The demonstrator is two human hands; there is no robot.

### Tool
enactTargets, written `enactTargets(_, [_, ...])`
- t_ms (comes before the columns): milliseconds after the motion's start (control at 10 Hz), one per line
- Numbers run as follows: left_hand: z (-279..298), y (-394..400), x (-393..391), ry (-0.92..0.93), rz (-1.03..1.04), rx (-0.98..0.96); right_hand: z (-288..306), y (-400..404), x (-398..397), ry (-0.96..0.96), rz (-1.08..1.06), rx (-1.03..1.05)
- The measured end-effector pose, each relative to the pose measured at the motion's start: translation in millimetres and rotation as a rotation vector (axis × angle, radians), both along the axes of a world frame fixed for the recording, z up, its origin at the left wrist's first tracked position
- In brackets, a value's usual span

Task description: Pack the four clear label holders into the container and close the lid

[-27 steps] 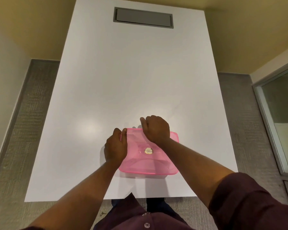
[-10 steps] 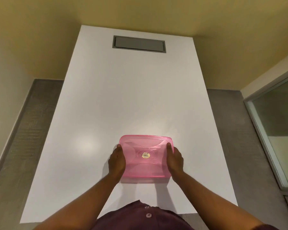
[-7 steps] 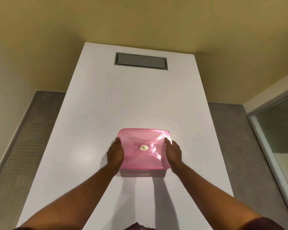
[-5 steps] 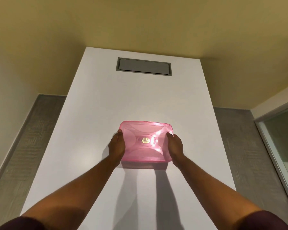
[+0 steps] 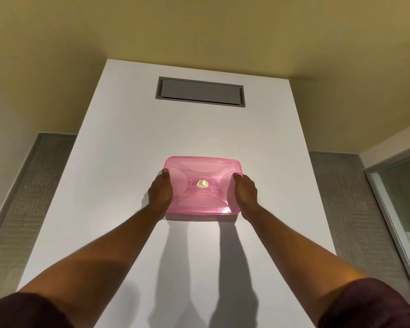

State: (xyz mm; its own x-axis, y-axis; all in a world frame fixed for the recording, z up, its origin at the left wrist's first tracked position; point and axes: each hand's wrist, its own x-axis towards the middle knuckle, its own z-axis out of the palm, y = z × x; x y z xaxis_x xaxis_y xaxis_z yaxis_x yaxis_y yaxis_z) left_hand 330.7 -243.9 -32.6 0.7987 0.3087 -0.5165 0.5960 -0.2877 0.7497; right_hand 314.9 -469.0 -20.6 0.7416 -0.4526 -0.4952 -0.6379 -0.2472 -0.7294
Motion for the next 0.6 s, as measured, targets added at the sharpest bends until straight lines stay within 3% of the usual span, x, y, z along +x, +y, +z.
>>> enactTargets(300, [-0.5, 8.4, 1.2, 0.023, -0.098, -0.014, -0.1, 1.4, -3.2, -0.007, 0.035, 0.027])
enactTargets(600, [23.8, 10.1, -24.8, 0.000, -0.207, 0.143, 10.7, 14.6, -36.2, -0.005, 0.071, -0.038])
